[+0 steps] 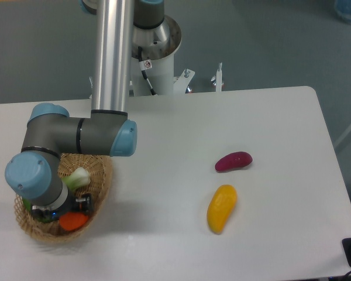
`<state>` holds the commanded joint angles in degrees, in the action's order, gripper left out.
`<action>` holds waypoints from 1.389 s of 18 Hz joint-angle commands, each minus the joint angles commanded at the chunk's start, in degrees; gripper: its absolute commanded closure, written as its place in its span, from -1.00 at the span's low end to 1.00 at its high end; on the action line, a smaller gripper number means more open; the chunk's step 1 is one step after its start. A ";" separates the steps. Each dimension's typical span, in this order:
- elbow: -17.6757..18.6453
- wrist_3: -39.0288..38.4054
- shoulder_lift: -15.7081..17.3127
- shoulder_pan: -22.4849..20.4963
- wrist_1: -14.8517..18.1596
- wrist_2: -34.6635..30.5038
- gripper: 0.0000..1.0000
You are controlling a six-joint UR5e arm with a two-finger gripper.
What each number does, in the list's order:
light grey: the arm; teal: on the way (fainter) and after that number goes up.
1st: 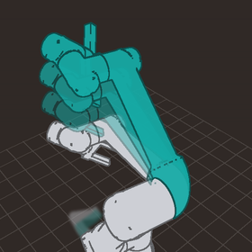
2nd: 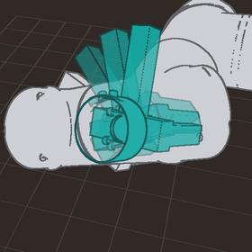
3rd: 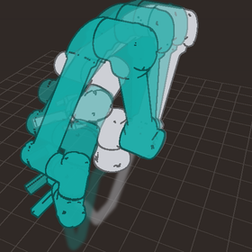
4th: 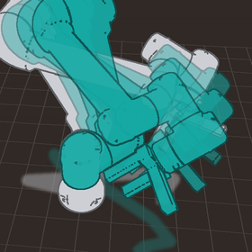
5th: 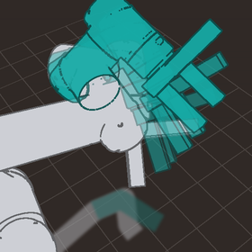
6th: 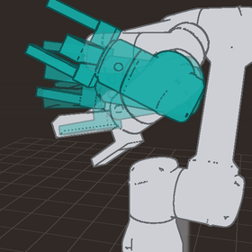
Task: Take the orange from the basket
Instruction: 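Lift the orange out of the basket and carry it away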
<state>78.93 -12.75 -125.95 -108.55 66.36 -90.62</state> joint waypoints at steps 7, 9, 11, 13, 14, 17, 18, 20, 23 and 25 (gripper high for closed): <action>0.00 2.80 4.66 0.00 -0.17 0.44 -0.32; 0.35 5.26 4.92 -0.78 -0.44 0.00 -0.32; 0.53 7.29 5.01 -2.80 -1.14 0.00 -0.32; 0.53 10.36 5.54 -5.96 -1.32 0.00 -0.33; 0.61 11.59 5.98 -7.10 -1.23 0.09 -0.33; 0.79 15.98 7.65 -11.76 -1.23 0.44 -0.33; 0.96 16.95 8.00 -12.91 -1.23 0.53 -0.33; 1.40 19.94 8.53 -15.54 -1.32 0.53 -0.33; 2.72 24.60 9.32 -18.36 -1.32 0.44 -0.33; 3.51 27.23 9.76 -20.03 -1.41 0.44 -0.33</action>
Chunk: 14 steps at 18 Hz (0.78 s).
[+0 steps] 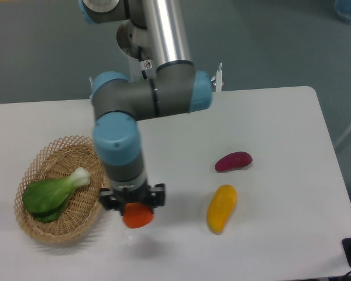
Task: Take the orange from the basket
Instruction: 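Lift the orange out of the basket and carry it away, then carry the held orange over beside the yellow fruit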
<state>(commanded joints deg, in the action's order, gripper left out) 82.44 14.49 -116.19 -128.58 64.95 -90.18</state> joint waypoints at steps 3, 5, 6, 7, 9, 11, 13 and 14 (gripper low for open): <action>1.23 4.22 0.44 -1.94 -0.09 0.00 -0.32; 1.93 6.77 0.44 -3.52 -0.61 0.00 -0.33; 2.29 7.82 0.53 -4.13 -1.14 0.00 -0.33; 2.72 8.62 0.70 -4.75 -2.01 0.09 -0.33; 3.60 11.16 0.79 -5.63 -3.68 0.00 -0.33; 4.66 13.45 0.88 -6.07 -5.09 -0.09 -0.33; 5.45 15.21 0.88 -6.60 -6.67 -0.17 -0.33; 5.45 15.91 0.88 -6.60 -6.94 -0.18 -0.33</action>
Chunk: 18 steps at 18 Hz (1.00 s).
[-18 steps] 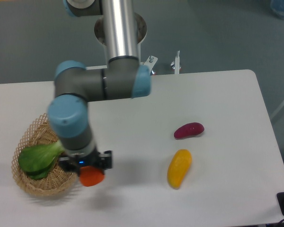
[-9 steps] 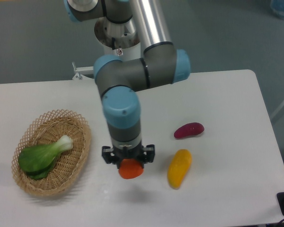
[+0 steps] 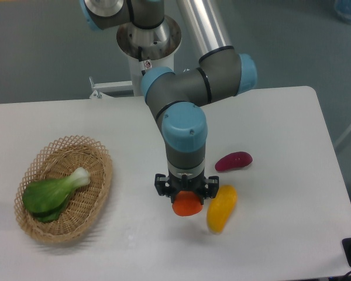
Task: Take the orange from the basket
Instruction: 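Carry the held orange over beside the yellow fruit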
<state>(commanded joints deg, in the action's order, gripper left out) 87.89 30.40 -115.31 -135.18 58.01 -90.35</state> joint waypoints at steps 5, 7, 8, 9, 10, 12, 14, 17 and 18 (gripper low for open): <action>-0.09 8.52 -0.09 -0.70 -0.09 -0.35 -0.35; 0.00 9.93 -0.18 -0.97 -0.09 -0.35 -0.37; 0.00 10.37 -0.09 -1.05 -0.09 -0.26 -0.38; -0.09 11.07 -0.09 -1.49 -0.09 -0.18 -0.38; 0.00 11.52 0.00 -1.76 -0.09 -0.18 -0.40; 0.00 12.13 0.61 -2.11 0.00 -0.18 -0.43; 0.00 12.22 0.62 -2.11 0.00 -0.26 -0.43; 0.00 13.36 0.70 -2.55 0.17 -0.35 -0.43; 0.00 13.45 1.05 -2.64 0.26 -0.26 -0.43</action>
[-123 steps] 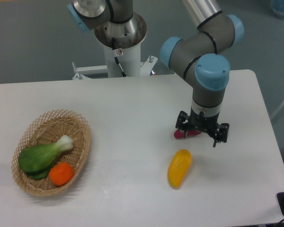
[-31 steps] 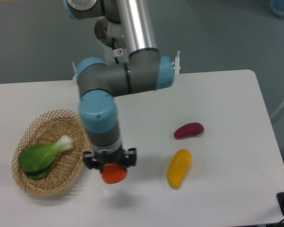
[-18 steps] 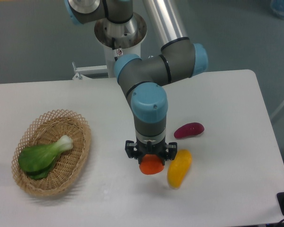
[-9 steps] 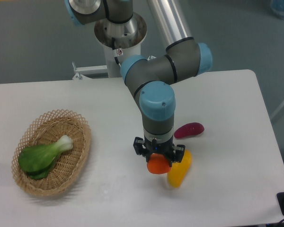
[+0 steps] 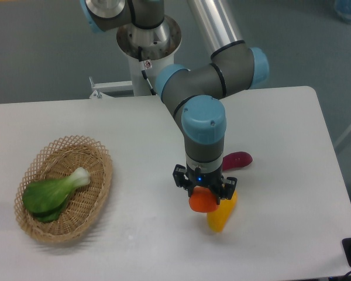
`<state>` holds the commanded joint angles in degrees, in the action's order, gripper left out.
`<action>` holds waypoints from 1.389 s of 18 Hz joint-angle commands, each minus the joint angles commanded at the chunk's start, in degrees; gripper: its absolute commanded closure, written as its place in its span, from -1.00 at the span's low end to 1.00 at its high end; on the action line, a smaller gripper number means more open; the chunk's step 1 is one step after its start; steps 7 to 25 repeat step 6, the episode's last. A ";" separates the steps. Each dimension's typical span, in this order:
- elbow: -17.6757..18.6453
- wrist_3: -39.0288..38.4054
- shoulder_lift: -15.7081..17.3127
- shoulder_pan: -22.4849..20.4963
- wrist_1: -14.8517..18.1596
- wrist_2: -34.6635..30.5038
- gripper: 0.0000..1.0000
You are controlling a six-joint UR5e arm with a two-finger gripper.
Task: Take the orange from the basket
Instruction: 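Carry the held orange over beside the yellow fruit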
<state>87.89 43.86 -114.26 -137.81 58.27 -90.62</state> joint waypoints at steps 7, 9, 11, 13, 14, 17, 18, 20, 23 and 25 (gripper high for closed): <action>1.49 1.41 0.62 -0.79 0.27 -1.05 -0.43; 1.49 1.41 0.62 -0.79 0.27 -1.05 -0.43; 1.49 1.41 0.62 -0.79 0.27 -1.05 -0.43; 1.49 1.41 0.62 -0.79 0.27 -1.05 -0.43; 1.49 1.41 0.62 -0.79 0.27 -1.05 -0.43; 1.49 1.41 0.62 -0.79 0.27 -1.05 -0.43; 1.49 1.41 0.62 -0.79 0.27 -1.05 -0.43; 1.49 1.41 0.62 -0.79 0.27 -1.05 -0.43; 1.49 1.41 0.62 -0.79 0.27 -1.05 -0.43; 1.49 1.41 0.62 -0.79 0.27 -1.05 -0.43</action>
